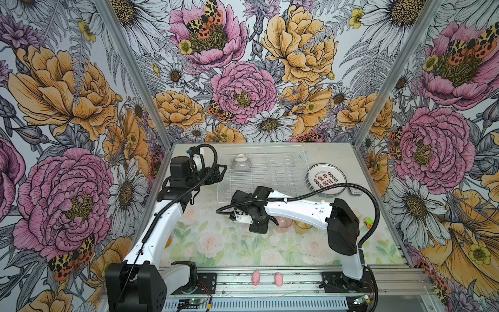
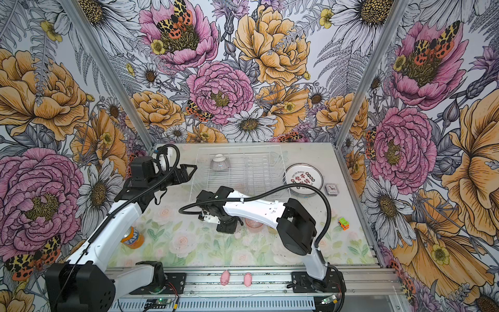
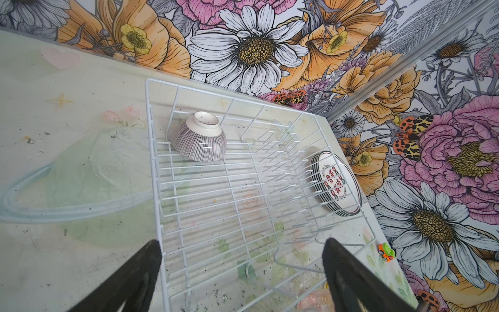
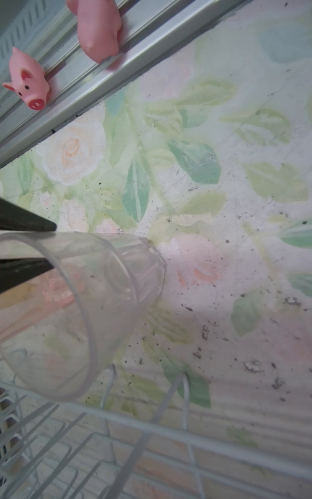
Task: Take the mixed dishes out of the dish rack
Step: 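Lower the clear glass onto the table beside the pink glass with right gripper, then open right gripper and raise it toward the rack while left gripper moves over striped bowl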
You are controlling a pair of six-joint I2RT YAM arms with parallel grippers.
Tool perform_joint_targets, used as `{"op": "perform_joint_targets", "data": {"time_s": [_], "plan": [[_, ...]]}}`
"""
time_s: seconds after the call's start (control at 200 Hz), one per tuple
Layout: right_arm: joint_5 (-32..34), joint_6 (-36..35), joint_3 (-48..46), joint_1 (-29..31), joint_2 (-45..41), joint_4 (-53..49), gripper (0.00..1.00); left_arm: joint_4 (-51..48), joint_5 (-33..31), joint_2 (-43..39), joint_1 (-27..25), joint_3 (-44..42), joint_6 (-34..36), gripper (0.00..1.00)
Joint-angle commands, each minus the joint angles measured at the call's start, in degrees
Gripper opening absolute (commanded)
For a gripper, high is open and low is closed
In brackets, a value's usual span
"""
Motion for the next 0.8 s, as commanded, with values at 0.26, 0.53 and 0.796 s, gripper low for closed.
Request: {"op": "perform_joint_targets", "data": {"time_s": [0.26,0.53,0.796], "plan": [[-2.5,0.5,0.3,-0.6,-6.0,1.6,0.24,-0.2,1.5,-0.5,0.5,-0.6,2.1,0.97],[-9.2,0.4,0.1,-3.9,-14.8,7.1,0.24,-2.7,-1.0,0.2,-1.0,1.4,3.5,0.97],[-17.3,4.0,-5.1,-11.9,-22.8,16.7,0.25,-4.1,0.4,2.0,-5.5,6.0,6.1,0.99]]}}
